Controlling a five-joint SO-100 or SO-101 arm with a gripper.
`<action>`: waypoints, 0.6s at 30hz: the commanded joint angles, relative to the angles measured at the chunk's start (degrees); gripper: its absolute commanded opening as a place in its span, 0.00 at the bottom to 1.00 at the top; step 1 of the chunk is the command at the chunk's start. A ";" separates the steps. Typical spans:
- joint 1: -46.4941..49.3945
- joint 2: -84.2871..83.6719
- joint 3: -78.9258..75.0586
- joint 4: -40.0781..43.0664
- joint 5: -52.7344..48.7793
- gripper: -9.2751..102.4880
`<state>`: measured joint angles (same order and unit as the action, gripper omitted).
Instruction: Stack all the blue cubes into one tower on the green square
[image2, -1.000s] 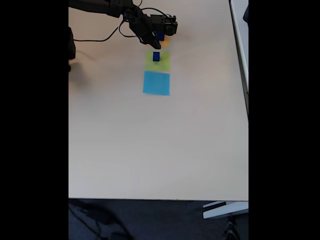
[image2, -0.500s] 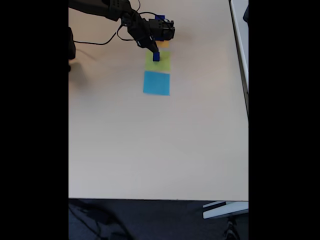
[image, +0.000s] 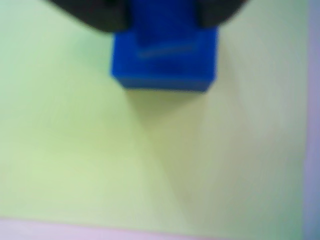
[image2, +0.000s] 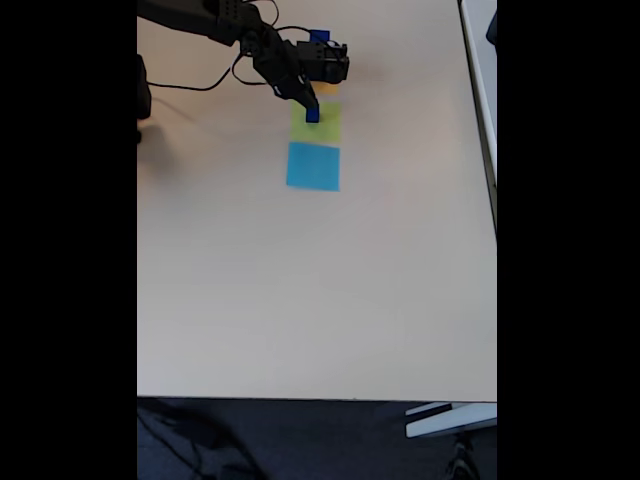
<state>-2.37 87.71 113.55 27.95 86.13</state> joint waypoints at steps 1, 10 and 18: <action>0.44 4.83 -0.44 -1.23 -0.26 0.09; 0.44 4.75 -0.09 -2.11 -0.26 0.09; 0.35 4.66 1.14 -3.52 0.09 0.09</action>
<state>-2.37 87.71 115.05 25.75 86.13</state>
